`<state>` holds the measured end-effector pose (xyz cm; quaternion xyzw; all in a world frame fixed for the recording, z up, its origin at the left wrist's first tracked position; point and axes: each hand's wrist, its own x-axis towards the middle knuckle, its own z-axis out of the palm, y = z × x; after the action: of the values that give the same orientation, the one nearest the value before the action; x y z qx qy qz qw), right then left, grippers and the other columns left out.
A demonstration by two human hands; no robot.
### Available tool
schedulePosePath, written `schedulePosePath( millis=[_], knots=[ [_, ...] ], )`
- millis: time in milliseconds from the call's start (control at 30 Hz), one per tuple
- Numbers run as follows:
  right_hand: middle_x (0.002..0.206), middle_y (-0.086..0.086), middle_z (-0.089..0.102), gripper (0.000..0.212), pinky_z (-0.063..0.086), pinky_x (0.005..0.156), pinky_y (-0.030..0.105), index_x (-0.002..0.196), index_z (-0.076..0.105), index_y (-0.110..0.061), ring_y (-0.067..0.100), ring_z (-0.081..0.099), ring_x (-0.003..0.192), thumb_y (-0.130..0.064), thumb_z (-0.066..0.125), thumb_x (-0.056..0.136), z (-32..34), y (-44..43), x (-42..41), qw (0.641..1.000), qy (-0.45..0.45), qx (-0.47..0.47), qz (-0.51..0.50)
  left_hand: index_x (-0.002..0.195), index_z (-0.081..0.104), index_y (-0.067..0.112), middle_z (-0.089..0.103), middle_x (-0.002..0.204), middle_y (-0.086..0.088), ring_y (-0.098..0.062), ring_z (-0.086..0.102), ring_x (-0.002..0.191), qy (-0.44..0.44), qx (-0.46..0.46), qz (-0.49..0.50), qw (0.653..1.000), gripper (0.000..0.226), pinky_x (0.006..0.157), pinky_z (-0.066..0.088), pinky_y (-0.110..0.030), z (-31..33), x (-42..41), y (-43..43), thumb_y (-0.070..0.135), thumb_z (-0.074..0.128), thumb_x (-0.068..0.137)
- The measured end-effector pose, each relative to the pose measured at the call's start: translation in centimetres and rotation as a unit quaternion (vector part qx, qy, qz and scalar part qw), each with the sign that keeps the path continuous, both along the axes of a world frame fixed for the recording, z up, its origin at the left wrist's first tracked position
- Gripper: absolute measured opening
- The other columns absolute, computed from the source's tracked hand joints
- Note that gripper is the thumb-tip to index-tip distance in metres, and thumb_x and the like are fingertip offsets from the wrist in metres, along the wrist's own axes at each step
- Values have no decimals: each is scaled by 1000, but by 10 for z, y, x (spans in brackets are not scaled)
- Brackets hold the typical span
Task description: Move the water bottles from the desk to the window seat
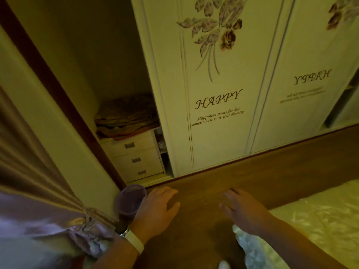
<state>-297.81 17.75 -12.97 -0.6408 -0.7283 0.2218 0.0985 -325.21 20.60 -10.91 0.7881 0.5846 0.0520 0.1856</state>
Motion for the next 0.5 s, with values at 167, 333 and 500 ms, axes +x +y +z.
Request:
schedulePosePath(
  millis=[167, 333, 500],
  knots=[
    [122, -7, 51, 40, 45, 82, 26, 129, 50, -30, 16, 54, 110, -51, 39, 97, 4, 77, 52, 1000, -27, 12, 6, 145, 40, 40, 35, 153, 17, -5, 31, 142, 22, -13, -13, 1000, 47, 117, 27, -30, 8, 56, 80, 53, 40, 100],
    [129, -3, 50, 43, 43, 88, 32, 134, 47, -27, 20, 49, 117, -49, 37, 99, 23, 132, 93, 998, -58, 35, 5, 139, 48, 38, 43, 147, 16, -9, 38, 135, 5, 6, -28, 1000, 44, 114, 33, -30, 15, 106, 148, 52, 43, 98],
    [130, -3, 50, 46, 45, 92, 33, 135, 46, -26, 20, 50, 120, -52, 37, 98, 30, 161, 127, 998, -47, 43, -27, 139, 49, 34, 45, 143, 14, -8, 37, 134, -11, 10, -73, 997, 42, 109, 26, -20, 25, 148, 196, 48, 46, 99]
  ],
)
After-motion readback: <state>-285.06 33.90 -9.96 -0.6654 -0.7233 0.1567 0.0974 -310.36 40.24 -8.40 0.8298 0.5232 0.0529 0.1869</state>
